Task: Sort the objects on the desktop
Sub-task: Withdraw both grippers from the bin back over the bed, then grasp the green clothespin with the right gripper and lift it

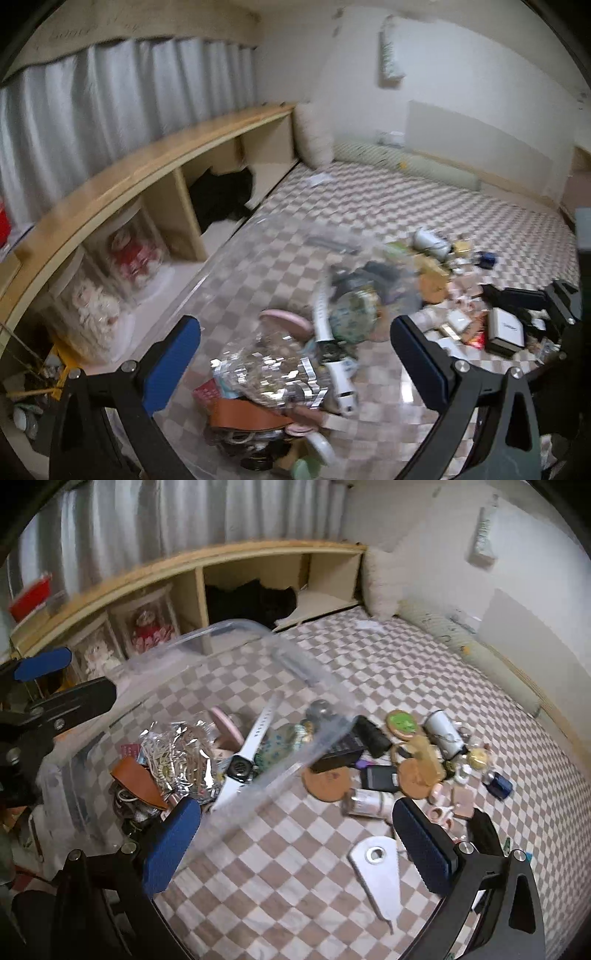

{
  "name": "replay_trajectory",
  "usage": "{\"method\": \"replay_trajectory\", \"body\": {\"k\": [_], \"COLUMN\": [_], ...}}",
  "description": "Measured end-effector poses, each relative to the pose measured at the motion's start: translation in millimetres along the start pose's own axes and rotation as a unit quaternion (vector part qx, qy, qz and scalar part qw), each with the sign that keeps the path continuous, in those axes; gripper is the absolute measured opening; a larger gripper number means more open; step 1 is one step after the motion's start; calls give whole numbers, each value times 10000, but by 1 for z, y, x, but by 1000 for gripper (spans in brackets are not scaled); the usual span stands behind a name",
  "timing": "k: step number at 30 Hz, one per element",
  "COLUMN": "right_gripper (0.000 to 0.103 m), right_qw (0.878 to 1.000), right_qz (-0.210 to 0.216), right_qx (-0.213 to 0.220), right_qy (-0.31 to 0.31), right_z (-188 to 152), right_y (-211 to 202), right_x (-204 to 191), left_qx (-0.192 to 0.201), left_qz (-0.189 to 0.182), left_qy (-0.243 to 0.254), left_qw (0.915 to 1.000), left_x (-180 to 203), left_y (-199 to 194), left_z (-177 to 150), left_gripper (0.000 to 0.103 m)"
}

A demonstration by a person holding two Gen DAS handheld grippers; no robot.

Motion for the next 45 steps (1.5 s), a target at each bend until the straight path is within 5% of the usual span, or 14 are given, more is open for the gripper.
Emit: {"method": "replay_trajectory", "body": {"k": [9, 15, 20, 29, 37, 39, 41, 45], "right_gripper": [103, 103, 103, 103, 103, 97, 70, 56], "right_qw": [9879, 9778, 9776, 9666, 9519, 9534, 9543, 9543], "right_qz": [-171, -886, -1431, -2161, -2102, -2026, -1927, -1735], "right_qx": [1376, 1573, 1165, 75, -749, -873, -1077, -1192], "right_qy": [691, 1062, 1011, 1378, 2100, 2057, 2015, 2120], "right_z": [-14, -64, -128, -251, -350, -365, -377, -389], "right_y": [-102, -134, -133, -116, -99, -93, -87, -78], "right_x": [70, 126, 165, 234, 266, 265, 261, 258], "left_qx": [768, 988, 884, -174, -894, -966, -1021, -1110], "left_qz": [-1168, -1570, -1949, -2799, -3432, -3542, -3628, -3766], "left_qy": [289, 603, 955, 894, 1299, 1355, 1392, 1463], "left_qw": [9898, 9808, 9722, 9557, 9259, 9203, 9157, 9080], "left_x": [94, 155, 207, 286, 355, 368, 378, 390], "left_y": [-45, -53, -49, -29, -27, -30, -31, -31], "left_z": [20, 2, -38, -142, -237, -253, -264, -281], "left_gripper": [103, 103, 103, 103, 101, 101, 101, 101]}}
Point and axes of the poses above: each gripper's, at about its wrist camera, not at the fingertips, and y roughly the way its jaws point, x to its right, z to its top, the point moved 9 cm from there along y, roughly the way its jaws point, and after that the axes turned 13 degrees about x, right-handed, at the moved point
